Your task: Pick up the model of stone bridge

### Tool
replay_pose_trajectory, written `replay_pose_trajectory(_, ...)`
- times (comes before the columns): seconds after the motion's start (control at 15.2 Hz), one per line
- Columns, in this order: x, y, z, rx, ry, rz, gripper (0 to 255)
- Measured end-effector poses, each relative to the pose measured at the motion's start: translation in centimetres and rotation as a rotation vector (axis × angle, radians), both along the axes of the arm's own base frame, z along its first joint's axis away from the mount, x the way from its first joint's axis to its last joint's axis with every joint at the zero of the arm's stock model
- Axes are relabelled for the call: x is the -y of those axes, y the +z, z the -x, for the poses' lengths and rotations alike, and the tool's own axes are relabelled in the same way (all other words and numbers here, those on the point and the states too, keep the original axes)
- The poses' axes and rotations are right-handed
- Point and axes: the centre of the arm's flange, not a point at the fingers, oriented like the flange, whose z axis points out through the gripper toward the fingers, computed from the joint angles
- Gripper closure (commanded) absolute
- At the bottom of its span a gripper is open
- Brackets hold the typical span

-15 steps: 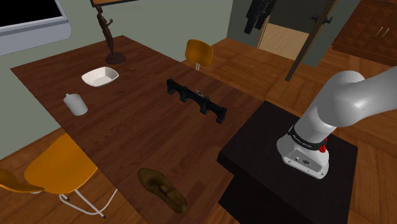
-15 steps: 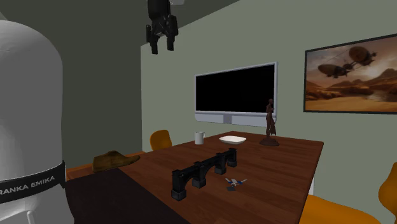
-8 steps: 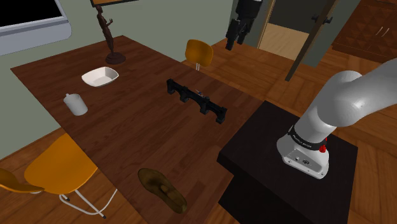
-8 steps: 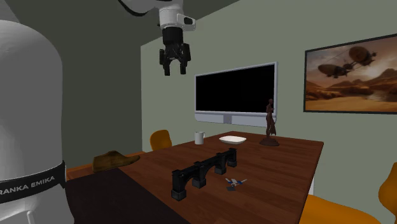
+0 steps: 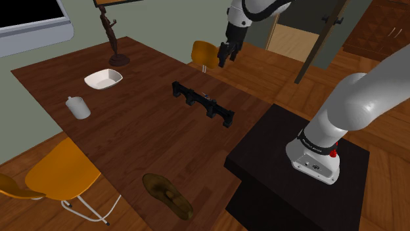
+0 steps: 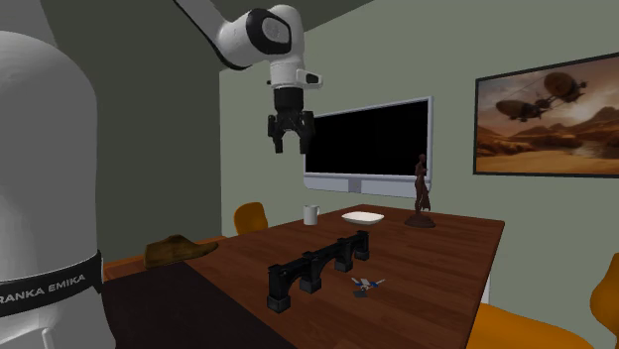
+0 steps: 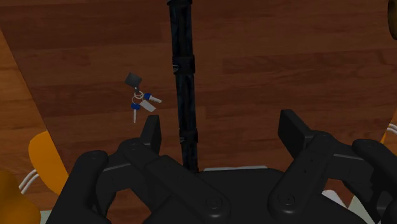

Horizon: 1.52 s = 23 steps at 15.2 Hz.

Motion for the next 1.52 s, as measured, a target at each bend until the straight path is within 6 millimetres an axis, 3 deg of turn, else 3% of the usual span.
replay_pose_trajectory(0.99, 0.1, -16.5, -11.5, -0.023, 0.003, 0.021, 0)
replay_pose_trajectory(1.52, 0.2, -25.4, -16.5, -0.037, 0.006, 0.032, 0)
